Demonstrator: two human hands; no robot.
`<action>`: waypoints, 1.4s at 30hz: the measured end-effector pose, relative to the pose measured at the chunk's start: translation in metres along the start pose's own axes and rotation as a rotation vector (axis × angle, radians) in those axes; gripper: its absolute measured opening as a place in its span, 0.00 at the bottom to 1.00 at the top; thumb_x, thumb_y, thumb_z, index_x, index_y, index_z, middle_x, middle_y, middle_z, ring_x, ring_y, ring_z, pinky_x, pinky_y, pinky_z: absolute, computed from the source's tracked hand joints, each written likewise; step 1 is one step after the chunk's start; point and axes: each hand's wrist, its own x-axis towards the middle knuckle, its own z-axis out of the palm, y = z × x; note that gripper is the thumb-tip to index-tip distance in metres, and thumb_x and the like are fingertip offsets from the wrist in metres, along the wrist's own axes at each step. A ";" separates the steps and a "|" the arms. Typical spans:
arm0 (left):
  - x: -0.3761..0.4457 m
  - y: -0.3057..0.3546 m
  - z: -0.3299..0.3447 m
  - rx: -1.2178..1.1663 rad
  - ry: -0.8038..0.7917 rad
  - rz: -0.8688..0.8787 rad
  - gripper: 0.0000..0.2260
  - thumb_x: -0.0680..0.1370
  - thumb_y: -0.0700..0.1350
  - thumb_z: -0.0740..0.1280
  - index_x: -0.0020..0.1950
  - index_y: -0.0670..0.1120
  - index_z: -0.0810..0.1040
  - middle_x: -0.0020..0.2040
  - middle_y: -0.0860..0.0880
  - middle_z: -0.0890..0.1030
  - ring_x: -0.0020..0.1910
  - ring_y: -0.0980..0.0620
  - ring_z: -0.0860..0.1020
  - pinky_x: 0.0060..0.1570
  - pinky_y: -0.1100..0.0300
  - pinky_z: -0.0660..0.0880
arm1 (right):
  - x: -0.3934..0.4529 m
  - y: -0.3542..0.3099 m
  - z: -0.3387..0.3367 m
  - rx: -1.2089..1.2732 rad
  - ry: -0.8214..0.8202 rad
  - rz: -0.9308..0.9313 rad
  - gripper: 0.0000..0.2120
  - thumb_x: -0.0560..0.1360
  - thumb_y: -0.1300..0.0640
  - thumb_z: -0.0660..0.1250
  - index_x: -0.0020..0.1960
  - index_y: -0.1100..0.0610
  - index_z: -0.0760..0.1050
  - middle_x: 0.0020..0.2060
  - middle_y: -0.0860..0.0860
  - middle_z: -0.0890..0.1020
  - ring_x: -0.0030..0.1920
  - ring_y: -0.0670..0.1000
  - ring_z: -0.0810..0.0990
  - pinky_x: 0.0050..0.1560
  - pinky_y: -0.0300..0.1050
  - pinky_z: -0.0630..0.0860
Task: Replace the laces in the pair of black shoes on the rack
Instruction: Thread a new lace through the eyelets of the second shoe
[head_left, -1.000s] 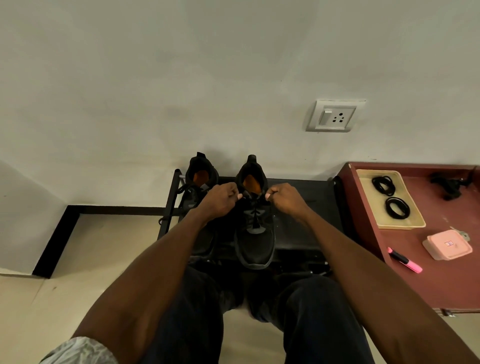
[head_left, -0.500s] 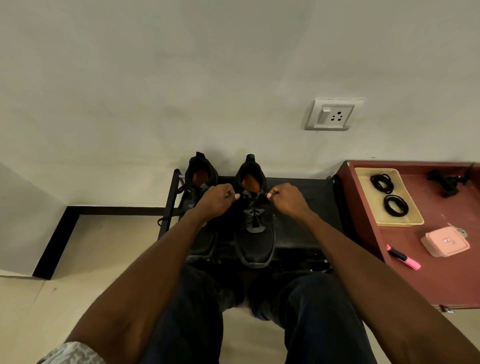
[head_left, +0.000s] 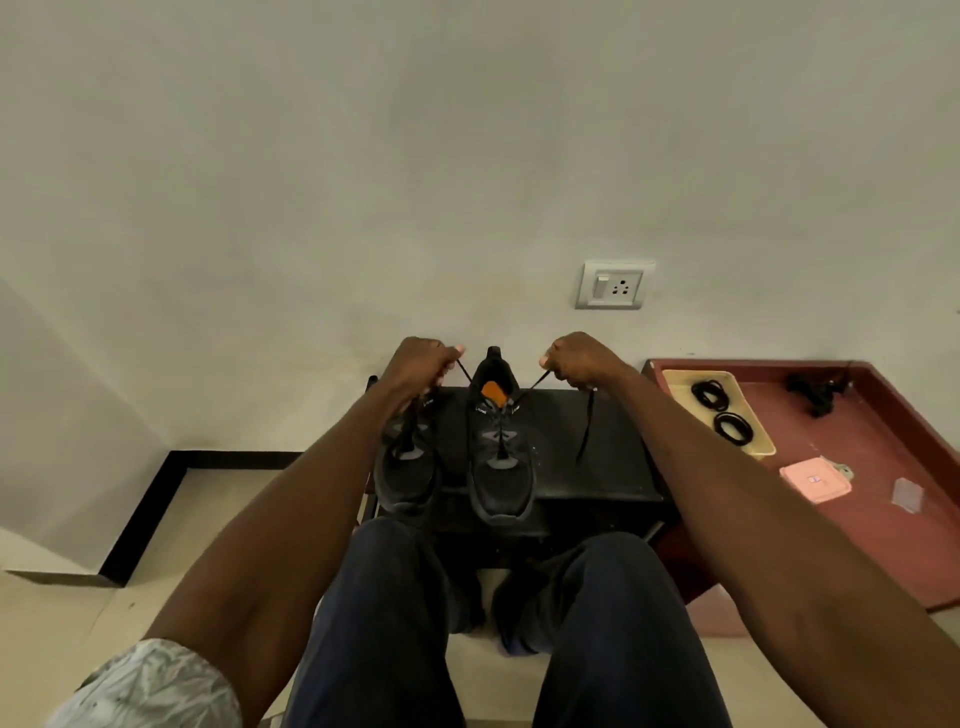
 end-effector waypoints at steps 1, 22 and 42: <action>-0.005 0.010 -0.003 -0.051 0.016 0.010 0.17 0.77 0.50 0.72 0.33 0.42 0.76 0.28 0.46 0.75 0.25 0.50 0.68 0.26 0.61 0.65 | -0.010 -0.008 -0.007 0.086 0.010 0.003 0.04 0.78 0.64 0.64 0.45 0.61 0.75 0.31 0.54 0.72 0.26 0.48 0.63 0.24 0.37 0.58; -0.047 0.139 0.005 -0.145 0.165 0.548 0.12 0.73 0.35 0.73 0.54 0.44 0.83 0.43 0.47 0.86 0.40 0.56 0.83 0.46 0.60 0.76 | -0.060 -0.112 -0.064 0.496 0.233 -0.406 0.04 0.77 0.63 0.70 0.47 0.65 0.82 0.34 0.56 0.82 0.29 0.50 0.79 0.33 0.41 0.75; -0.024 0.143 0.004 -0.125 0.150 0.565 0.05 0.73 0.34 0.71 0.47 0.38 0.84 0.40 0.42 0.86 0.41 0.46 0.86 0.47 0.52 0.83 | -0.033 -0.119 -0.043 0.541 0.405 -0.420 0.07 0.72 0.59 0.74 0.35 0.56 0.84 0.34 0.49 0.84 0.33 0.41 0.78 0.40 0.36 0.71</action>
